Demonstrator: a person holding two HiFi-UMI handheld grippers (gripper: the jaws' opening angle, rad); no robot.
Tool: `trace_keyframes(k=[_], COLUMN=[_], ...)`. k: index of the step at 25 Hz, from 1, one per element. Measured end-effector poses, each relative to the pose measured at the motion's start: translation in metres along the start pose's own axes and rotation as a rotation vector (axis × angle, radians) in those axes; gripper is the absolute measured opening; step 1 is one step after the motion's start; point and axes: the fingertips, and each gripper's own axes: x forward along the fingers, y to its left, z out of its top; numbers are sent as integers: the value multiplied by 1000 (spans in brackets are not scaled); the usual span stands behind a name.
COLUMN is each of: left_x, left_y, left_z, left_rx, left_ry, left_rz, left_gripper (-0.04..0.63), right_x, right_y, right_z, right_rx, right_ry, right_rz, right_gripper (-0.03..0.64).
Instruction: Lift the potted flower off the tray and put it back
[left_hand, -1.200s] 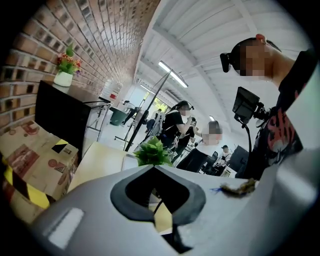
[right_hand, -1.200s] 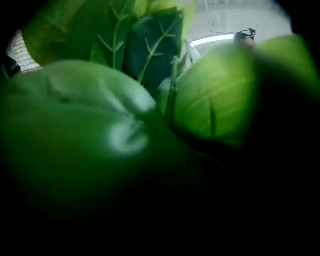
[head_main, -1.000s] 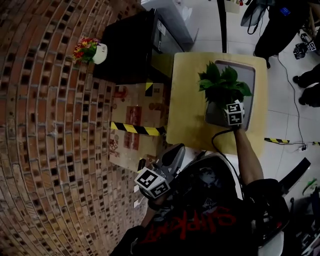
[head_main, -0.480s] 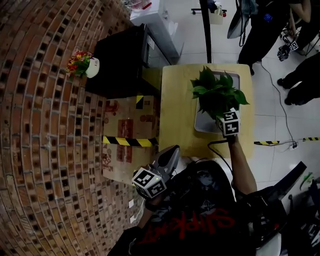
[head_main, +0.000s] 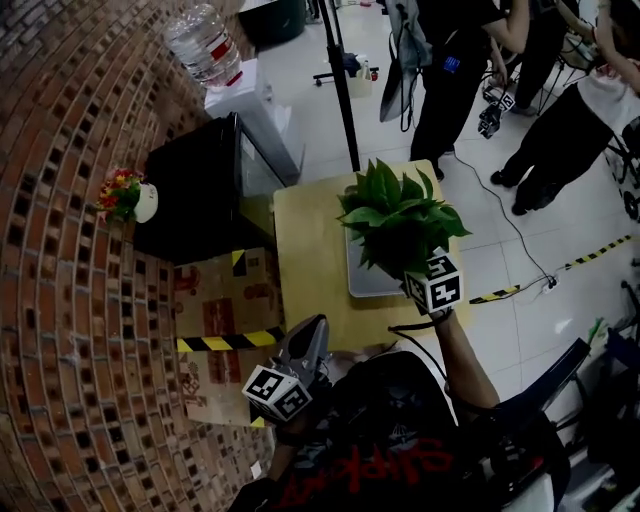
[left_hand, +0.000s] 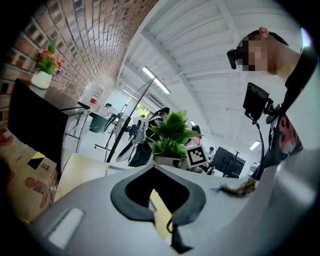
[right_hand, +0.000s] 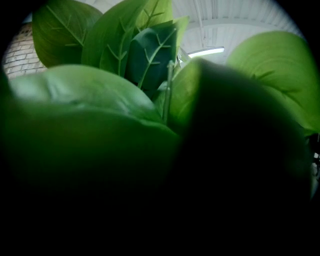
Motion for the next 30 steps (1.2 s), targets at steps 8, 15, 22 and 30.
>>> trace_keyframes(k=[8,15,22,30], left_x=[-7,-14,-13,-17], left_y=[-22,-25,-27,-22], left_z=[-7,-9,0,5], left_rx=[57,21,9,16], left_ry=[25,-10,0,-15], left_rz=[-122,-197,-196,-189], left_gripper=[0,2,2,2], right_x=[-51,-64,-76,-75], right_y=[37,59,65,76], right_z=[32,22,38,45], right_rx=[9,7,-17,21], right_ry=[-32,-46,-67,-95], right_rz=[-17,-15,0,57], right_gripper=[545,546,546,546])
